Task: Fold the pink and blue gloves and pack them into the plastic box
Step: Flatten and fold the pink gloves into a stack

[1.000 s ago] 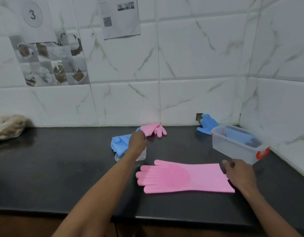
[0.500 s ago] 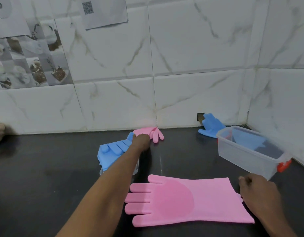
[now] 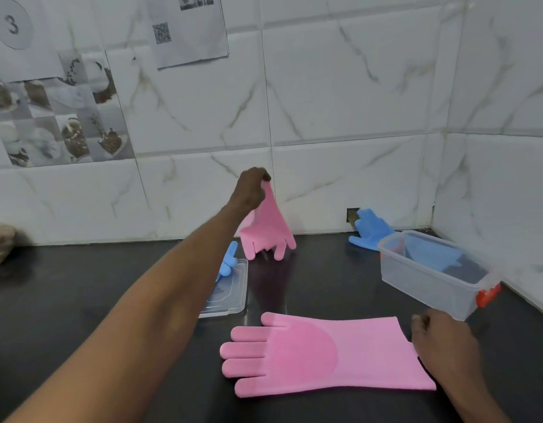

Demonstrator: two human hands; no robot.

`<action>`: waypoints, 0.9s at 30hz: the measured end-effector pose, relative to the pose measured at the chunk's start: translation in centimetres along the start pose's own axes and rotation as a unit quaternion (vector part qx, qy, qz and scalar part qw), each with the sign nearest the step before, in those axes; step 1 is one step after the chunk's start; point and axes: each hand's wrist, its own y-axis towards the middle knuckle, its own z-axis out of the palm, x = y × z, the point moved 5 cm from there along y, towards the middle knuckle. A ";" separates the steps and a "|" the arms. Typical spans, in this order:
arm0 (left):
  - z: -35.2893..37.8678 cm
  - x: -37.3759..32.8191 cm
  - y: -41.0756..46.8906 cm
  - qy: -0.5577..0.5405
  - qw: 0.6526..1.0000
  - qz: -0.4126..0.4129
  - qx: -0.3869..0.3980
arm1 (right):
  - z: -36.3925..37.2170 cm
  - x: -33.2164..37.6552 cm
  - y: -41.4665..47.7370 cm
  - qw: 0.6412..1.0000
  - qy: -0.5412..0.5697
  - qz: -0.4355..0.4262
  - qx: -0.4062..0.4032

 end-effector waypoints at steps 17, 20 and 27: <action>-14.1 -10.5 -1.3 -0.150 0.977 0.032 0.146 | -1.2 10.6 -2.7 0.915 0.377 -0.020 0.145; -14.6 -11.3 -2.4 -0.169 0.967 0.054 0.184 | -0.7 12.3 -4.3 0.805 0.523 0.091 0.264; -17.5 -13.4 -4.1 -0.153 0.959 0.127 0.202 | -1.6 13.0 -4.5 0.789 0.509 0.121 0.323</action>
